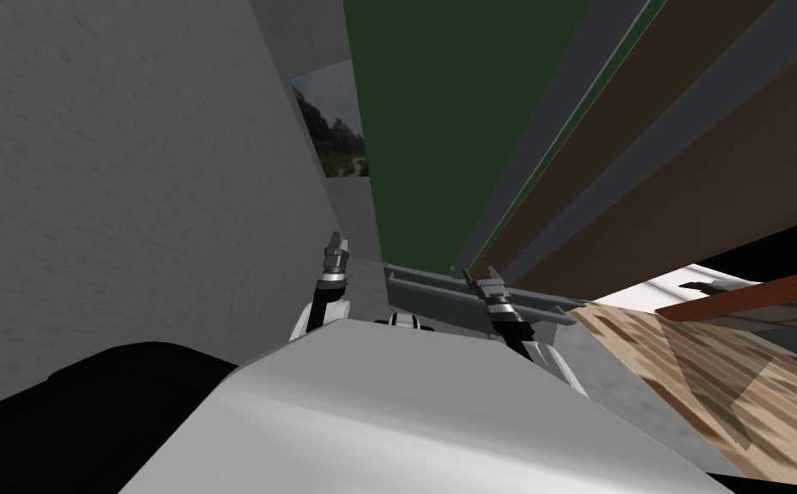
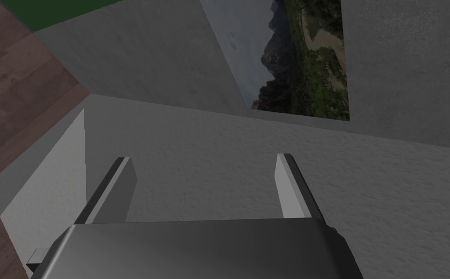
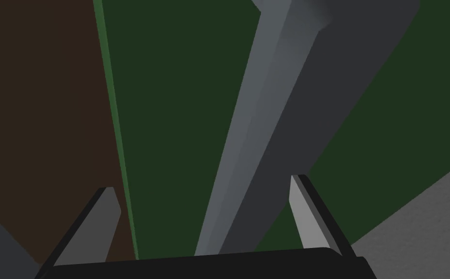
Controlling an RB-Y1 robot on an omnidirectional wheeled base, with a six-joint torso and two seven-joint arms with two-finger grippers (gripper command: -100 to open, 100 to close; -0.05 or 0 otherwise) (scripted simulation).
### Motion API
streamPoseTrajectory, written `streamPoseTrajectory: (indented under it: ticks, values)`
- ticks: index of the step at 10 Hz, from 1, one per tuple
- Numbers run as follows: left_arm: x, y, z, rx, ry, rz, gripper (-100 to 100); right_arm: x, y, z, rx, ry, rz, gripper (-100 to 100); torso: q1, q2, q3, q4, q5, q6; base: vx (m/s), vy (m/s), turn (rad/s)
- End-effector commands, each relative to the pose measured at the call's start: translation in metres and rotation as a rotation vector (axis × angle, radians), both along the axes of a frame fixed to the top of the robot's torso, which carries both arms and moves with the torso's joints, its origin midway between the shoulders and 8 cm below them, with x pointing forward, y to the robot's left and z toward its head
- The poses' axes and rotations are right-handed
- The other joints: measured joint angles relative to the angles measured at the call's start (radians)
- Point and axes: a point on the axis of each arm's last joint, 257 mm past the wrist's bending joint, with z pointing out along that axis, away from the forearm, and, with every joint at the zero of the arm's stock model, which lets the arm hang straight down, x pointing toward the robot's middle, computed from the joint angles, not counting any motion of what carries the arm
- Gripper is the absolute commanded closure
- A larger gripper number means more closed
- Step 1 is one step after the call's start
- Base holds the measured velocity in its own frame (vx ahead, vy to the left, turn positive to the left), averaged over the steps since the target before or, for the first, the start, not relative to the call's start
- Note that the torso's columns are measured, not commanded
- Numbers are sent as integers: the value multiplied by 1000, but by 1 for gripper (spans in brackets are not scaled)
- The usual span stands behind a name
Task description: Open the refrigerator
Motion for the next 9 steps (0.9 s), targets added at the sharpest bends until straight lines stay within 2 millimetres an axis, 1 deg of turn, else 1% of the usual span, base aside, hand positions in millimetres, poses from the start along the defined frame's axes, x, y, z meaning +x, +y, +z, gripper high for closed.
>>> streamPoseTrajectory:
  ticks: [1,3,5,7,9]
  values:
    - [0,0,0,0,0,0,0,3,-12,-22,-110,54,-48,-100,-3,0,-1,0,-1,-2,9,70,-45]
    - [0,0,0,0,0,0,0,2,-28,-42,-227,103,-88,-100,-5,-3,-2,-2,-2,-1,18,104,-73]
    - [0,0,0,0,0,0,0,2,-28,-42,-232,102,-89,-100,-6,-5,-3,-2,-3,-2,9,74,-12]
    - [0,0,0,0,0,0,0,0,-42,-59,-345,146,-122,-100,-8,-3,-1,-2,-4,-1,6,59,-43]
    - [0,0,0,0,0,0,0,-2,-56,-72,-446,182,-147,-100,-7,-5,-2,-2,-4,0,18,123,-64]
